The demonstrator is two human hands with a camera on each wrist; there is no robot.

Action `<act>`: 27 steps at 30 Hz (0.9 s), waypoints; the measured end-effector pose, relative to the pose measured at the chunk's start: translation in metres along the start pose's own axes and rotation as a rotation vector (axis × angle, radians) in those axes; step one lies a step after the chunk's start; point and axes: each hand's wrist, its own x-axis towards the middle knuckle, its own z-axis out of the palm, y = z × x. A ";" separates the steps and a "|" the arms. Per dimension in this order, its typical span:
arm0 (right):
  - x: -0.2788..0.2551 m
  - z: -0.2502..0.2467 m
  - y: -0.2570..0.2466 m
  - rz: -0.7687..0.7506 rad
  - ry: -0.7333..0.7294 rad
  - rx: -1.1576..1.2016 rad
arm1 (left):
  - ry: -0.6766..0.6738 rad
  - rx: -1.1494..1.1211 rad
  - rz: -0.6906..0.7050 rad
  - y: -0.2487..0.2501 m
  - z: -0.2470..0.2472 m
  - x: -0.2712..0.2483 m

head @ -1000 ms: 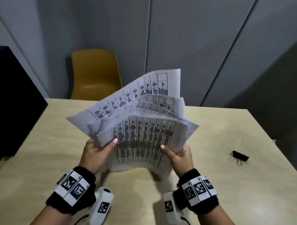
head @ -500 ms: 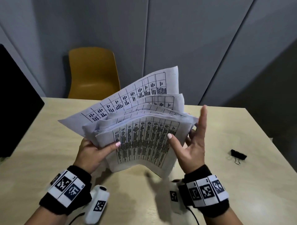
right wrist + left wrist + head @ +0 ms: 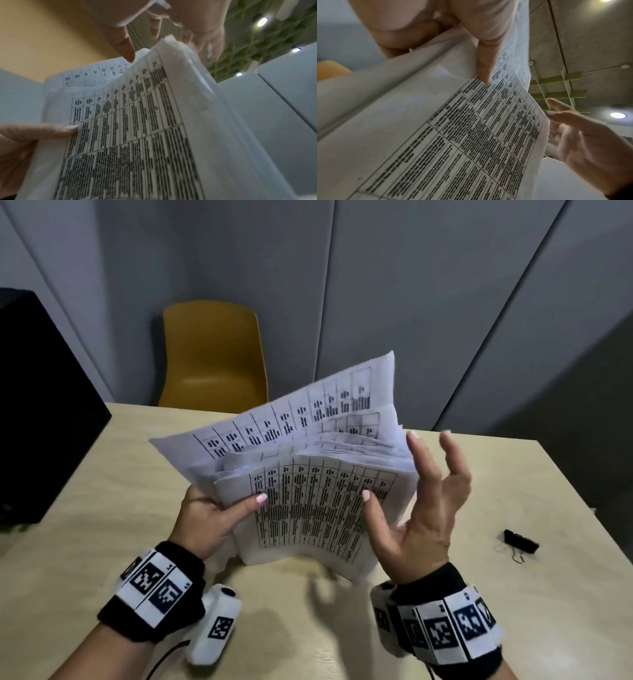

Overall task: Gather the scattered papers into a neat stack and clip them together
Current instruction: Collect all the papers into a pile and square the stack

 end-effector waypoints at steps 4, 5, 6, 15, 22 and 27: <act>0.013 0.008 -0.025 -0.240 -0.176 -0.063 | -0.021 -0.167 -0.091 -0.004 -0.004 0.002; 0.015 0.013 -0.030 -0.277 -0.257 -0.066 | -0.031 -0.174 -0.097 -0.005 -0.004 0.002; 0.015 0.018 -0.034 -0.296 -0.331 -0.093 | -0.027 -0.170 -0.094 -0.003 -0.004 0.002; 0.023 0.018 -0.020 -0.166 -0.152 0.070 | -0.099 -0.112 -0.045 -0.001 -0.008 0.001; 0.011 0.002 0.054 0.594 -0.528 0.611 | -0.093 -0.121 -0.078 0.001 -0.015 0.000; 0.002 0.025 0.037 0.503 -0.245 0.605 | 0.133 0.064 0.011 0.002 0.008 0.004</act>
